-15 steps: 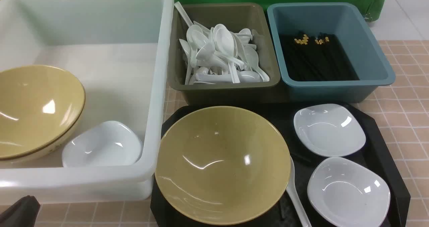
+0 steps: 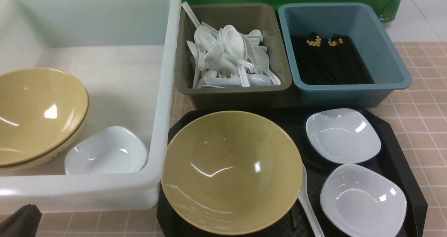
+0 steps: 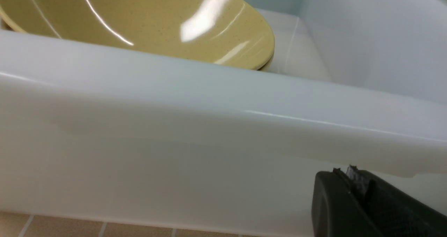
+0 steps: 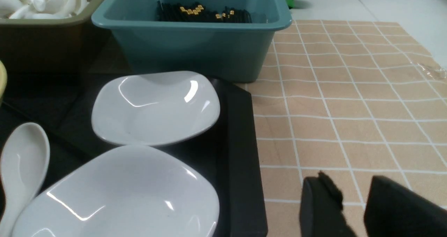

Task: On brown table put chopsticks spoon bowls plates into blue grey white boxes.
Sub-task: 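Grasp the large bowl on the tray by its rim, then place the tan bowl onto the bowl stack in the left bin with the left gripper, then reach for and grasp the small white dish on the black tray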

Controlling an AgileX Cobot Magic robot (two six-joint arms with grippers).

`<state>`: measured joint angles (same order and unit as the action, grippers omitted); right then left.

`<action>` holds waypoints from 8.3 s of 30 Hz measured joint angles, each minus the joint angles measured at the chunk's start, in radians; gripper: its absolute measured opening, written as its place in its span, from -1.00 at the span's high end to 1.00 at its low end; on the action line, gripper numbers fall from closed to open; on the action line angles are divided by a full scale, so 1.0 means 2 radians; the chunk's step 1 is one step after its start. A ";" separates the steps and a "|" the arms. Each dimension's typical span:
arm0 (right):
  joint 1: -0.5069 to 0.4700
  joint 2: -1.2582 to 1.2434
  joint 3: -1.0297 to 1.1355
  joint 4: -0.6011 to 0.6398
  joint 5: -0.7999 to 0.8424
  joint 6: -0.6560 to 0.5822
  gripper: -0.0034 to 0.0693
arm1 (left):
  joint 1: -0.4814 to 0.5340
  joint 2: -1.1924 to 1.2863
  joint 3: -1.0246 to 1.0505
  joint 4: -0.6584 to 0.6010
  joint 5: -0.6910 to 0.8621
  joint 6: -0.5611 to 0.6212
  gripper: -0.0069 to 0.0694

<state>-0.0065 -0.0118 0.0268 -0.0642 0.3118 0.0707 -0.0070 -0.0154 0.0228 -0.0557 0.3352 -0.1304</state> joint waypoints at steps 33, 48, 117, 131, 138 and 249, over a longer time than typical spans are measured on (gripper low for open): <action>0.000 0.000 0.000 0.000 -0.001 0.000 0.25 | -0.001 0.000 0.002 0.032 -0.022 0.015 0.81; 0.000 0.000 0.001 -0.001 -0.431 0.109 0.25 | -0.001 0.000 0.002 0.035 -0.479 0.011 0.81; 0.030 0.230 -0.192 0.259 0.151 -0.286 0.80 | -0.454 0.907 -0.678 -0.299 0.196 0.301 0.81; 0.030 0.230 -0.192 0.260 0.147 -0.286 0.78 | -0.376 0.897 -0.761 -0.002 0.308 0.176 0.22; 0.030 0.230 -0.192 0.260 0.138 -0.286 0.77 | -0.358 0.942 -0.761 0.117 0.301 0.085 -0.26; 0.054 0.792 -0.397 0.206 0.166 -0.366 -0.38 | -0.094 0.139 -0.273 0.023 0.242 0.133 0.81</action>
<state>0.1016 1.5717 -0.7672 0.3481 0.6442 -0.6622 -0.1956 0.2624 -0.5234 -0.0093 0.8184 0.1348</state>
